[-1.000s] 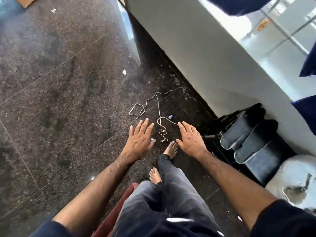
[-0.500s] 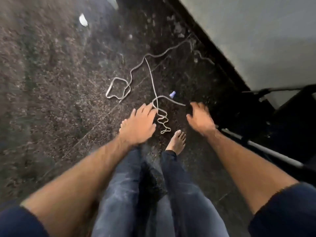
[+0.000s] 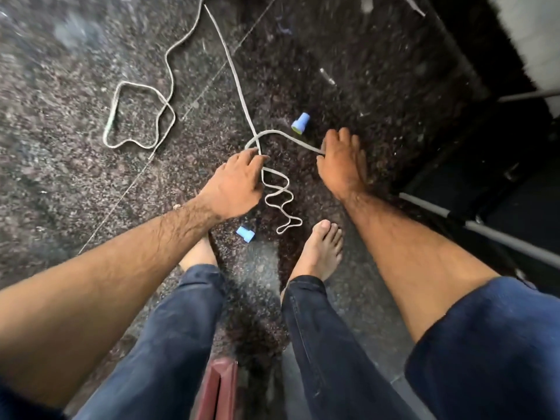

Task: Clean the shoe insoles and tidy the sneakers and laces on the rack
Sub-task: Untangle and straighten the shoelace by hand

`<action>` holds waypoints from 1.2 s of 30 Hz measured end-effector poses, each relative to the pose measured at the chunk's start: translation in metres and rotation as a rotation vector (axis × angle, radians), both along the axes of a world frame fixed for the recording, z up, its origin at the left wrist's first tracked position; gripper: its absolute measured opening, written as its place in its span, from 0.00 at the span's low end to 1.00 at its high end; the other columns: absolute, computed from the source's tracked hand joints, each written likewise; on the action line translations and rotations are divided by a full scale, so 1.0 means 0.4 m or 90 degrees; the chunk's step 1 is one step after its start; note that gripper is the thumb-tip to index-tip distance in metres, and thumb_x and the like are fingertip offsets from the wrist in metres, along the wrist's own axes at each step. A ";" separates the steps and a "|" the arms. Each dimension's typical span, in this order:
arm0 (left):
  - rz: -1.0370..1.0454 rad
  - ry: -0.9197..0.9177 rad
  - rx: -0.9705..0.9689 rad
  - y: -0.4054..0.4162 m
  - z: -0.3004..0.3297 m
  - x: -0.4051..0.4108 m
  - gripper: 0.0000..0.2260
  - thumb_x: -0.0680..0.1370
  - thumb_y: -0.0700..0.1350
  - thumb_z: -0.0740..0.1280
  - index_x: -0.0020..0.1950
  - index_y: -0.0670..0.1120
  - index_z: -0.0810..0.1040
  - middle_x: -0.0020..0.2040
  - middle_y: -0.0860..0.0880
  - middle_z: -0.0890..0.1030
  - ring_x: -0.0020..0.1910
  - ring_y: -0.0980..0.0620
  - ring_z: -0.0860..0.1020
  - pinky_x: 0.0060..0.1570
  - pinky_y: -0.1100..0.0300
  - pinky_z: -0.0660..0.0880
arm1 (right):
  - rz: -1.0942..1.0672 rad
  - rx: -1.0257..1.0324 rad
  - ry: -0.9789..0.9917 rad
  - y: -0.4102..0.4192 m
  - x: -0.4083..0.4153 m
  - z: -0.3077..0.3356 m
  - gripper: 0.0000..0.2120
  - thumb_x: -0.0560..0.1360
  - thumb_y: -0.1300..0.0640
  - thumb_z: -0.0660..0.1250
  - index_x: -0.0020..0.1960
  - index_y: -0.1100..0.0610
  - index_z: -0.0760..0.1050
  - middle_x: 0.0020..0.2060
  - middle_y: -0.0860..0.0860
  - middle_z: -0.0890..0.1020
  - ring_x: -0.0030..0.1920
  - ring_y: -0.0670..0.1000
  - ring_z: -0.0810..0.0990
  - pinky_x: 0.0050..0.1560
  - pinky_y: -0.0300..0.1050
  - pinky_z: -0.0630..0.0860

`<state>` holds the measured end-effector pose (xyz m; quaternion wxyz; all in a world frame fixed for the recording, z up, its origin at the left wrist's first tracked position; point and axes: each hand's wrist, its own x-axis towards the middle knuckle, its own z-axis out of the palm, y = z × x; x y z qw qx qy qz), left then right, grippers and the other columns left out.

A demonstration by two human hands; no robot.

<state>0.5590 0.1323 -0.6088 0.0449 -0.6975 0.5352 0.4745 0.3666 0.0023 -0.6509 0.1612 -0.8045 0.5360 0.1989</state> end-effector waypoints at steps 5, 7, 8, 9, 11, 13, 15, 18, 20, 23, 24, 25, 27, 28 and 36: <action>0.032 0.019 -0.013 -0.009 0.058 -0.008 0.28 0.75 0.43 0.65 0.76 0.41 0.67 0.75 0.38 0.67 0.73 0.33 0.69 0.71 0.37 0.68 | -0.001 0.119 -0.020 0.005 0.003 0.050 0.10 0.76 0.58 0.66 0.55 0.61 0.78 0.57 0.61 0.79 0.61 0.64 0.76 0.59 0.57 0.73; 0.053 0.051 -0.031 -0.020 0.128 -0.007 0.29 0.74 0.42 0.63 0.76 0.39 0.67 0.73 0.36 0.69 0.71 0.33 0.70 0.72 0.39 0.68 | -0.085 0.239 -0.107 0.024 0.009 0.138 0.04 0.75 0.60 0.67 0.48 0.60 0.78 0.49 0.61 0.83 0.52 0.61 0.81 0.53 0.55 0.77; 0.060 0.073 -0.046 -0.027 0.176 -0.008 0.29 0.75 0.40 0.64 0.76 0.37 0.66 0.72 0.35 0.69 0.71 0.34 0.71 0.74 0.43 0.66 | -0.130 0.285 -0.152 0.036 0.013 0.196 0.02 0.75 0.61 0.68 0.46 0.59 0.78 0.45 0.60 0.84 0.47 0.58 0.82 0.50 0.53 0.77; 0.067 0.096 -0.061 -0.032 0.231 -0.009 0.29 0.75 0.37 0.66 0.76 0.36 0.66 0.71 0.34 0.70 0.71 0.35 0.70 0.76 0.49 0.63 | -0.152 0.318 -0.191 0.050 0.019 0.265 0.02 0.75 0.62 0.68 0.46 0.60 0.78 0.43 0.58 0.84 0.44 0.55 0.81 0.47 0.49 0.75; 0.066 0.144 -0.103 -0.043 0.368 -0.013 0.28 0.76 0.33 0.67 0.75 0.34 0.66 0.71 0.35 0.71 0.73 0.39 0.69 0.75 0.65 0.55 | -0.142 0.359 -0.248 0.073 0.033 0.435 0.02 0.76 0.63 0.69 0.49 0.61 0.78 0.42 0.53 0.82 0.43 0.49 0.78 0.43 0.40 0.70; 0.058 0.180 -0.131 -0.052 0.525 -0.018 0.25 0.78 0.34 0.66 0.76 0.37 0.67 0.73 0.39 0.71 0.74 0.44 0.68 0.74 0.71 0.52 | -0.134 0.363 -0.319 0.089 0.045 0.621 0.04 0.76 0.64 0.70 0.47 0.57 0.77 0.40 0.45 0.79 0.41 0.41 0.76 0.43 0.34 0.70; 0.043 0.221 -0.146 -0.056 0.689 -0.020 0.22 0.81 0.37 0.65 0.76 0.40 0.68 0.71 0.43 0.73 0.72 0.49 0.69 0.73 0.71 0.55 | -0.183 0.351 -0.382 0.100 0.042 0.801 0.06 0.76 0.64 0.72 0.48 0.56 0.77 0.39 0.40 0.78 0.39 0.34 0.77 0.44 0.25 0.69; 0.027 0.256 -0.119 -0.052 0.941 -0.011 0.21 0.84 0.52 0.60 0.74 0.45 0.72 0.68 0.49 0.77 0.68 0.52 0.73 0.70 0.61 0.66 | -0.274 0.371 -0.427 0.102 0.032 1.079 0.05 0.76 0.60 0.74 0.48 0.55 0.78 0.40 0.43 0.82 0.40 0.34 0.78 0.43 0.26 0.72; 0.022 0.274 -0.103 -0.049 1.108 -0.001 0.25 0.82 0.60 0.55 0.71 0.47 0.74 0.66 0.50 0.80 0.65 0.52 0.77 0.65 0.54 0.72 | -0.291 0.386 -0.449 0.096 0.026 1.260 0.07 0.75 0.58 0.76 0.47 0.53 0.77 0.41 0.46 0.83 0.40 0.39 0.79 0.43 0.31 0.74; 0.063 0.332 -0.118 -0.049 1.339 0.016 0.18 0.82 0.57 0.60 0.60 0.45 0.79 0.52 0.48 0.83 0.51 0.50 0.80 0.53 0.51 0.76 | -0.241 0.384 -0.512 0.084 0.035 1.528 0.08 0.75 0.64 0.75 0.47 0.57 0.76 0.39 0.47 0.82 0.40 0.42 0.80 0.44 0.37 0.76; 0.085 0.357 -0.123 -0.048 1.408 0.023 0.15 0.82 0.56 0.61 0.55 0.45 0.78 0.48 0.47 0.83 0.47 0.50 0.80 0.50 0.50 0.76 | -0.215 0.374 -0.528 0.084 0.039 1.614 0.08 0.75 0.65 0.75 0.47 0.58 0.76 0.39 0.48 0.82 0.40 0.42 0.80 0.45 0.37 0.76; 0.096 0.377 -0.133 -0.048 1.477 0.029 0.14 0.82 0.56 0.62 0.52 0.46 0.77 0.44 0.47 0.81 0.43 0.51 0.79 0.47 0.51 0.76 | -0.187 0.358 -0.542 0.087 0.043 1.695 0.07 0.75 0.66 0.74 0.47 0.59 0.77 0.39 0.47 0.82 0.41 0.41 0.80 0.45 0.36 0.76; 0.077 0.389 -0.166 -0.051 1.600 0.041 0.13 0.81 0.59 0.62 0.45 0.50 0.74 0.38 0.52 0.76 0.37 0.58 0.72 0.40 0.57 0.73 | -0.142 0.309 -0.563 0.095 0.053 1.835 0.08 0.75 0.68 0.74 0.48 0.59 0.77 0.40 0.45 0.81 0.41 0.40 0.80 0.46 0.34 0.75; 0.064 0.391 -0.180 -0.056 1.651 0.048 0.13 0.81 0.58 0.62 0.43 0.51 0.72 0.36 0.54 0.73 0.35 0.60 0.70 0.37 0.59 0.70 | -0.133 0.286 -0.574 0.098 0.056 1.895 0.08 0.75 0.68 0.74 0.48 0.59 0.77 0.40 0.45 0.82 0.41 0.40 0.81 0.46 0.34 0.75; 0.006 0.494 -0.253 -0.082 1.986 0.041 0.14 0.86 0.49 0.60 0.46 0.43 0.78 0.34 0.48 0.74 0.33 0.55 0.70 0.33 0.59 0.67 | -0.190 0.136 -0.762 0.120 0.037 2.215 0.11 0.72 0.68 0.76 0.48 0.56 0.78 0.43 0.52 0.86 0.45 0.50 0.84 0.52 0.43 0.80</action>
